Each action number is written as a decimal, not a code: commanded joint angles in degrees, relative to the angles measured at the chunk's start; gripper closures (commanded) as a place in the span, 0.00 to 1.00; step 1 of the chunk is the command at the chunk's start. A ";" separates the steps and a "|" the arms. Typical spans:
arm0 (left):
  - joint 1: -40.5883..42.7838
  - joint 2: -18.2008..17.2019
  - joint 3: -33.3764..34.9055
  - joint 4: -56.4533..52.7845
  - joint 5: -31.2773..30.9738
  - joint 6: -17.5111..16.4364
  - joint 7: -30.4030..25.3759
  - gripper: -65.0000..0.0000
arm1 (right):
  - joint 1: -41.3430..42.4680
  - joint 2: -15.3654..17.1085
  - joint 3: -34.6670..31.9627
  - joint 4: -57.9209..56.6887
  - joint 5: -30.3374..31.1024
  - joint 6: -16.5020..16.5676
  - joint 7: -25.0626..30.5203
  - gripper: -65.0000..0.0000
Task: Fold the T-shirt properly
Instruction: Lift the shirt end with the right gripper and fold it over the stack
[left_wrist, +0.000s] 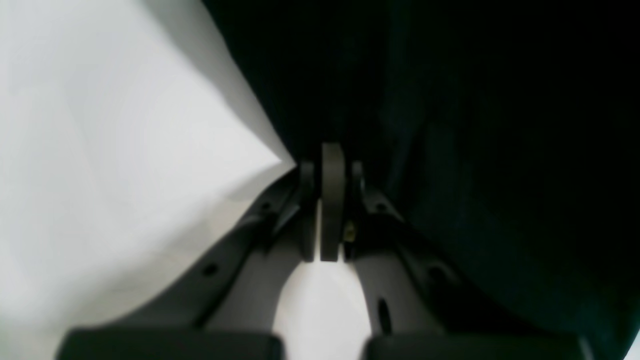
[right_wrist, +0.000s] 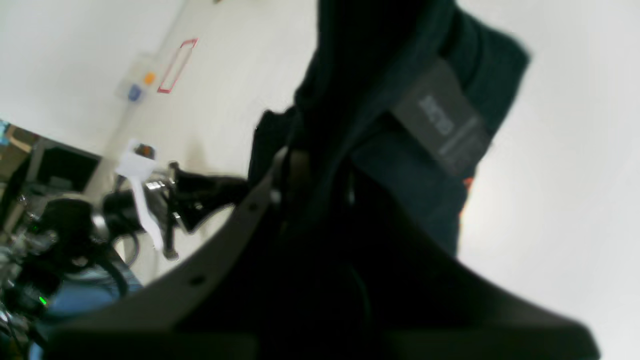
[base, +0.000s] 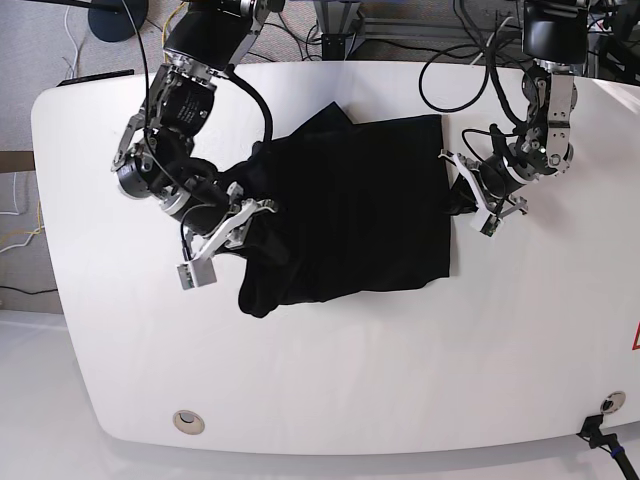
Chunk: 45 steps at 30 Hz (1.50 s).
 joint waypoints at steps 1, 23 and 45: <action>0.00 -0.51 0.13 0.24 1.16 -0.22 2.15 1.00 | 2.00 -0.09 -3.42 -0.27 2.00 0.45 1.51 1.00; 0.00 -0.42 3.47 0.42 1.16 -0.22 2.15 1.00 | 4.90 -0.09 -27.86 -18.29 2.27 0.45 17.42 1.00; -0.79 -7.45 -4.97 11.49 1.07 -0.22 2.15 1.00 | 15.54 8.34 -41.40 -10.99 1.92 0.36 17.42 0.35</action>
